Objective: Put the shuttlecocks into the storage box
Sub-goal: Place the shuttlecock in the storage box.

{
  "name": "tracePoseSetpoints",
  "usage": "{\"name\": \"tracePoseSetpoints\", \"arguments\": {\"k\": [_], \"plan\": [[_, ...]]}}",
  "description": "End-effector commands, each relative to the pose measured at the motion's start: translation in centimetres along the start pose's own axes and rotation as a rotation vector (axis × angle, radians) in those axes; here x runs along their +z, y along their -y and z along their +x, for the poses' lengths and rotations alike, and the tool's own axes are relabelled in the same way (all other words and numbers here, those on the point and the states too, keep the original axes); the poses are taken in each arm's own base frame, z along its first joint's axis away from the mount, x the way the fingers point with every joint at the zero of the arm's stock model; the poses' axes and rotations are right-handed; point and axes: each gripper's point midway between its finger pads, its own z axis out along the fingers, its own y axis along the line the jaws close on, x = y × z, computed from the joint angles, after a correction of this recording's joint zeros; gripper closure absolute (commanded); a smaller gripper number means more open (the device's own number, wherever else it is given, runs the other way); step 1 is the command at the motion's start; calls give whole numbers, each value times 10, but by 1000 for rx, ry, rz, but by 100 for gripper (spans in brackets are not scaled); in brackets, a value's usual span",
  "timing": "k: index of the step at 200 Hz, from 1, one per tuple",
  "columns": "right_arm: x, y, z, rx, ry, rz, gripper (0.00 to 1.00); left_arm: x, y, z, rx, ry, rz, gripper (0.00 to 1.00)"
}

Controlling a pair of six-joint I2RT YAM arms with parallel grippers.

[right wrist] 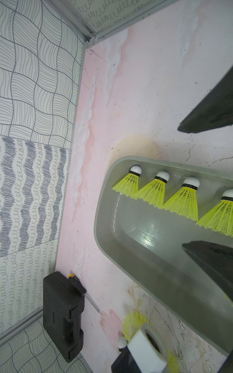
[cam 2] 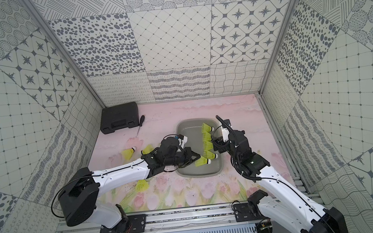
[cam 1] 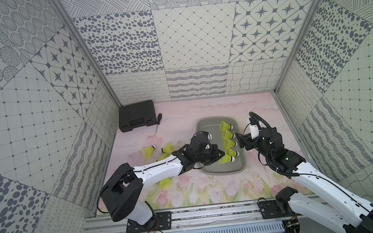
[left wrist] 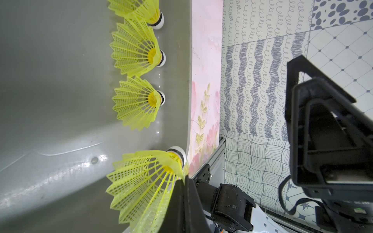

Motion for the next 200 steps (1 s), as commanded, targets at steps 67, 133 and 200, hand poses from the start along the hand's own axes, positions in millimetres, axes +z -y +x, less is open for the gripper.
{"name": "tracePoseSetpoints", "arguments": {"k": [67, 133, 200], "plan": [[-4, 1, 0, 40, 28, -13, 12, 23, 0, 11, -101, 66, 17, 100], [-8, 2, 0, 38, 32, -12, 12, 45, -5, 13, -133, 60, 26, 100], [-7, 3, 3, 38, 24, -12, 11, 59, -15, 15, -162, 58, 14, 100]]}}
